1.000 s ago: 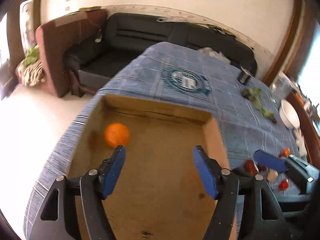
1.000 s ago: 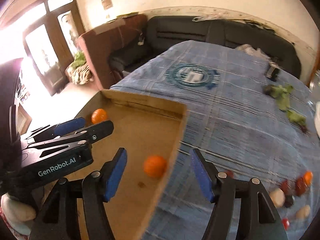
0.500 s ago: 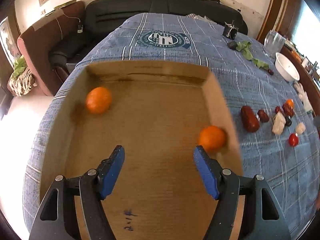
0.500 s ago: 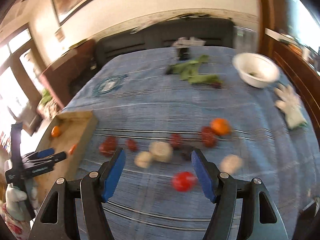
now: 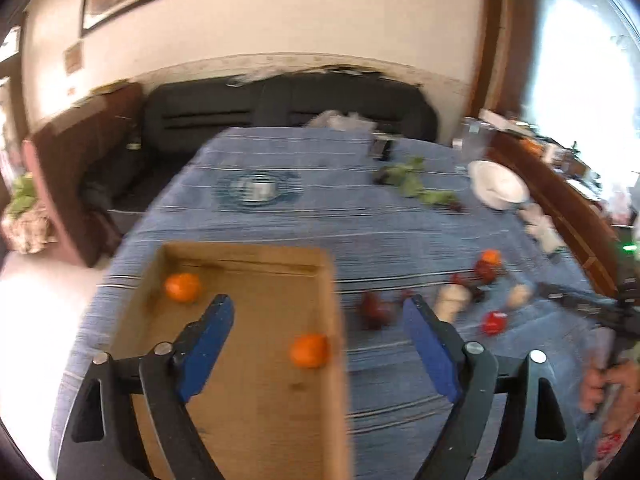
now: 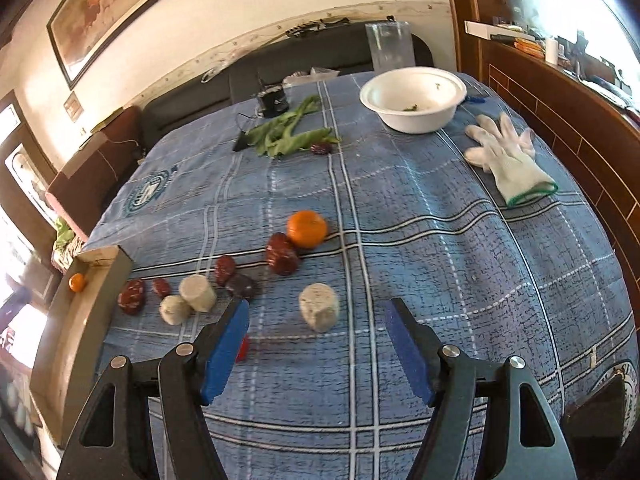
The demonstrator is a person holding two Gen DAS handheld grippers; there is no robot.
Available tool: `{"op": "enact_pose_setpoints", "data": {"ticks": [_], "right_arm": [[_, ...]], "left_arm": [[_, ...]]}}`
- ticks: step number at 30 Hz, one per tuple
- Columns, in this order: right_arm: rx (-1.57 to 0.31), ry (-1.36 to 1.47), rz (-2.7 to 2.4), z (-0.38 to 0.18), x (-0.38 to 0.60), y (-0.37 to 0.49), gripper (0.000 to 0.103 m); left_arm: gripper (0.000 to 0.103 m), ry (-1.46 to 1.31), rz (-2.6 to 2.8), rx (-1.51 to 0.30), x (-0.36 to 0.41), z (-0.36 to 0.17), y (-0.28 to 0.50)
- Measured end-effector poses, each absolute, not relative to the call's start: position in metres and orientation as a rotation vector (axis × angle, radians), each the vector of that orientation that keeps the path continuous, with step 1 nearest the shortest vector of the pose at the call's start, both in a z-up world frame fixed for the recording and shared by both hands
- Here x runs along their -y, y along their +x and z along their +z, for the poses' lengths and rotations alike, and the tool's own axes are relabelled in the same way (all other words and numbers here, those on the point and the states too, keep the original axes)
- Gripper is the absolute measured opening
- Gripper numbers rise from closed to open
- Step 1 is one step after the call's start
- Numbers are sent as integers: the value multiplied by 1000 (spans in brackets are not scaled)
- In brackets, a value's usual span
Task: Organize fruits
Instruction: 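Grasp a white cylinder with the left gripper while the right gripper grasps another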
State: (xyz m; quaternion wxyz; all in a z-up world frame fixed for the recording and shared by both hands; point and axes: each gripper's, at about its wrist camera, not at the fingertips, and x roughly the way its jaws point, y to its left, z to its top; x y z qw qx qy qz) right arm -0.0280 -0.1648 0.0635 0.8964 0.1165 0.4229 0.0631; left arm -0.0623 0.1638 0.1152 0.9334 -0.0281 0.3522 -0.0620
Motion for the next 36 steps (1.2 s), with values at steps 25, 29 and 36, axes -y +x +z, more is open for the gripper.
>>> {"op": "enact_pose_setpoints", "data": {"ticks": [25,29,36], "right_arm": [[-892,130,135,26,145,-3,38],[-885,106,136,27,141,-5,33],[-884,108,135,27,142,-6,33]], "left_arm": [[53,-54,-213,-907,-54,14,6],[53,-32,-235,-899,-43,11,9],[50,-22,-268,-894,-35,11,15]]}}
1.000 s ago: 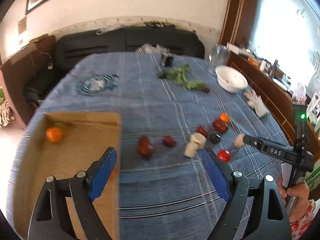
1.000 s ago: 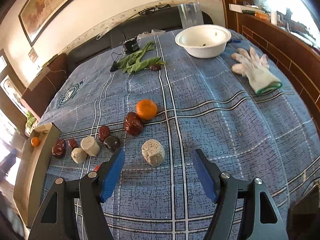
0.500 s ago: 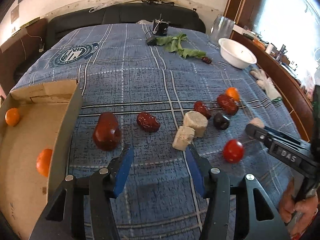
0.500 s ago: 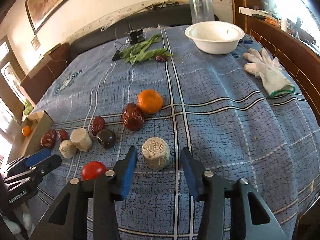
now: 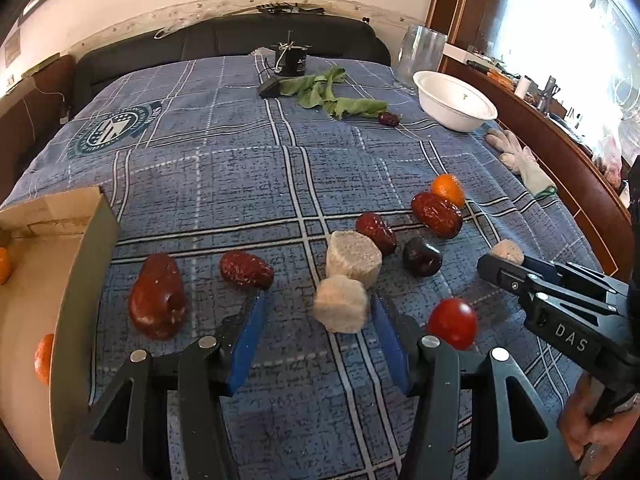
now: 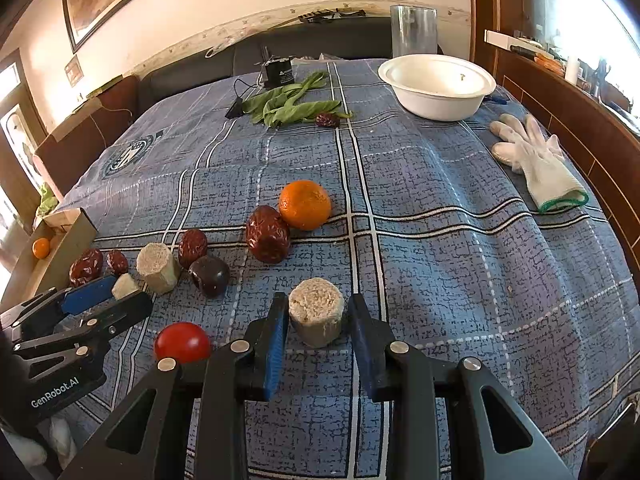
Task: Organize fruits
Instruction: 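Grasp a white cylinder with the left gripper while the right gripper grasps another, then carry both white cylinders into the box and open both grippers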
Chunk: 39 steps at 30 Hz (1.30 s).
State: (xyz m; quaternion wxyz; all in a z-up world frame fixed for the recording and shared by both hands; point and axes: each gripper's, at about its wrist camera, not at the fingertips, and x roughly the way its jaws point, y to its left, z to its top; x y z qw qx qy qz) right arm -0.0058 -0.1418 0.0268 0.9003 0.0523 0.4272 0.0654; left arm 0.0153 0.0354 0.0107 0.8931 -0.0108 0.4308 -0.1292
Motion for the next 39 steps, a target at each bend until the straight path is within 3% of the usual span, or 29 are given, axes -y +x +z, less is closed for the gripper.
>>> {"op": "enact_pose_setpoints", "data": {"ticks": [1,3,9,22,39], "right_arm": [[-884,110,139,27,142,-6,32],[-884,113,144,26,141,-6,31],[-880,131,153,26,144,-9,28],[-804,114,221,58,115,-45,28],[-865,102,631,109,-54,-49,29]], "left_arm": [[38,-21,-278,-892,-35,11,15],[26,-26,-299,-892,-33,10,14],[25,-63,-289,-898,-39,12,11],[26,-174,-198,-777,-107,70,-59],[26,-267,87,-789,-278,82,-73]]}}
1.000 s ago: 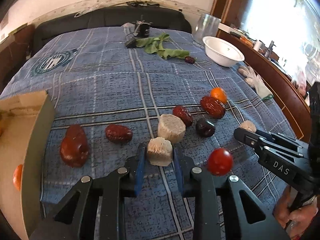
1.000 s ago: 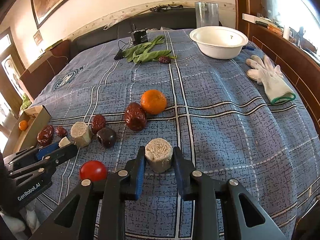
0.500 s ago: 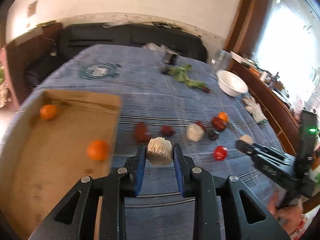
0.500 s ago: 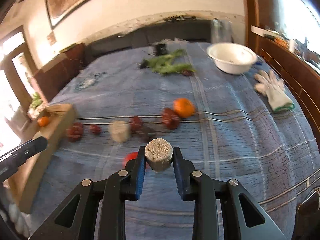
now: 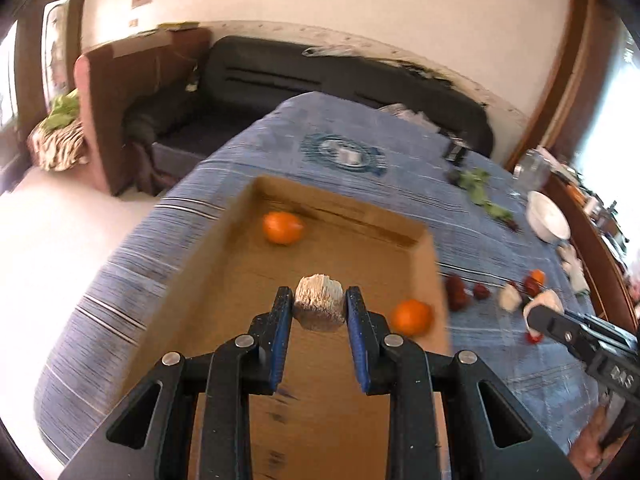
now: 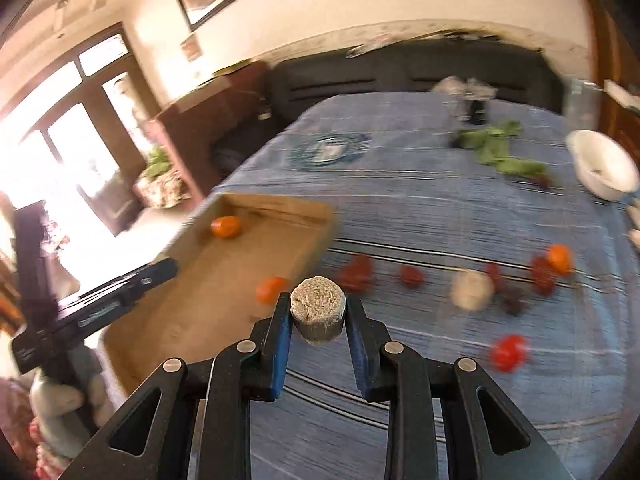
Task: Organize fruits
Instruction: 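Carry both white cylinders into the box and open both grippers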
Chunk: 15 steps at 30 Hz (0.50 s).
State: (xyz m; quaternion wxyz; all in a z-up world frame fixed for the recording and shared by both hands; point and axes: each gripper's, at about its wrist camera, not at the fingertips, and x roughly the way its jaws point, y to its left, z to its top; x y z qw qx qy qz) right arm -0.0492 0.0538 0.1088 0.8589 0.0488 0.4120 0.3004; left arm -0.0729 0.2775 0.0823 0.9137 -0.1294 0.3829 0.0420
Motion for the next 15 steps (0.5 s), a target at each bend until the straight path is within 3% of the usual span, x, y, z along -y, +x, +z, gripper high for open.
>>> {"op": "enact_pose_setpoints", "data": {"ticks": [15], "right_arm": [[-1013,-69,677,55,-184,-8,30]], "left_arm": [[26,-313,132,-950,-326,45,-29]]}}
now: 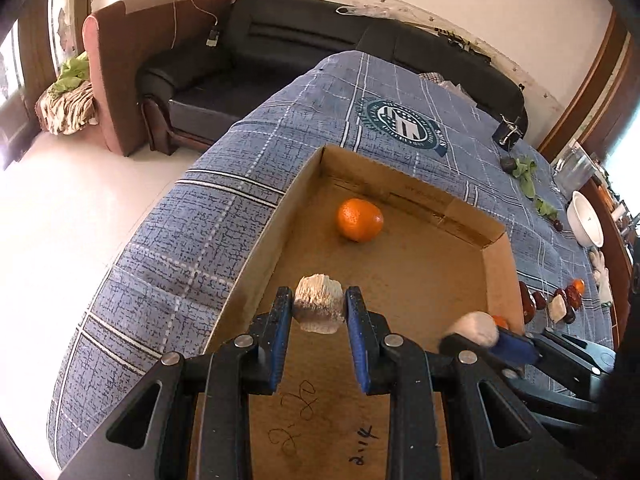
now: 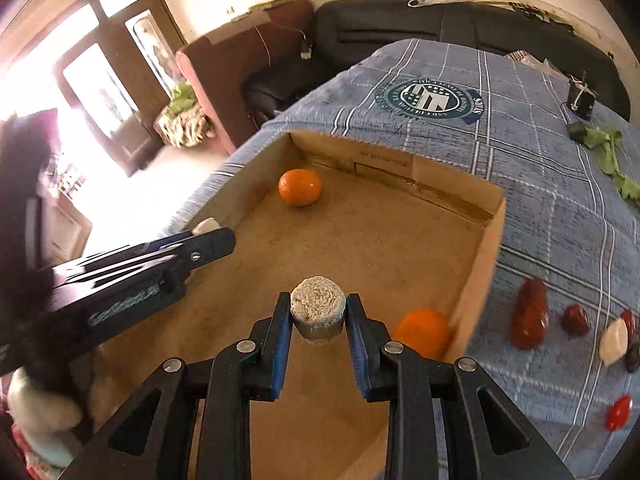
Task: Organize fruits
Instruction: 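Carry both white cylinders into the box and open both grippers, then grasp a white cylinder with the left gripper while the right gripper grasps the red tomato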
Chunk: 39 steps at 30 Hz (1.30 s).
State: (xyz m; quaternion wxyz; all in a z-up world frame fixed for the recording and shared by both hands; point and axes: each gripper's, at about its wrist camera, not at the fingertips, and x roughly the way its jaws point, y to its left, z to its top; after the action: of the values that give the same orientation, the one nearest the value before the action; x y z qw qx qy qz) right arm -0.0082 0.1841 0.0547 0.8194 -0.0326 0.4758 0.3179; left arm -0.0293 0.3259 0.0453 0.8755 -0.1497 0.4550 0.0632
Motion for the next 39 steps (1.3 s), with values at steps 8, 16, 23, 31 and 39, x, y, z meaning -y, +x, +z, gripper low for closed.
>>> {"op": "enact_pose_setpoints", "data": {"ticks": [8,16,23,31,39], "right_arm": [[-1027,-53,661,52,-184,6,30],[-941,9,665,78,-154,-4,53],[-890,80,625,94,-107,-19,63],[-857,70,542,92,-57,-43,66],[-851,120,422,81,4,-67,67]], "left_arm": [[50,-334,147,-946,-331,44,-31],[52,-269,176,-864,-317,67,-47],[65,-196,174,-776,-285,94,-70],[68,-130,110,-739,-230,106,-88],[69,-131,29,-757,-185,99,-101]]}}
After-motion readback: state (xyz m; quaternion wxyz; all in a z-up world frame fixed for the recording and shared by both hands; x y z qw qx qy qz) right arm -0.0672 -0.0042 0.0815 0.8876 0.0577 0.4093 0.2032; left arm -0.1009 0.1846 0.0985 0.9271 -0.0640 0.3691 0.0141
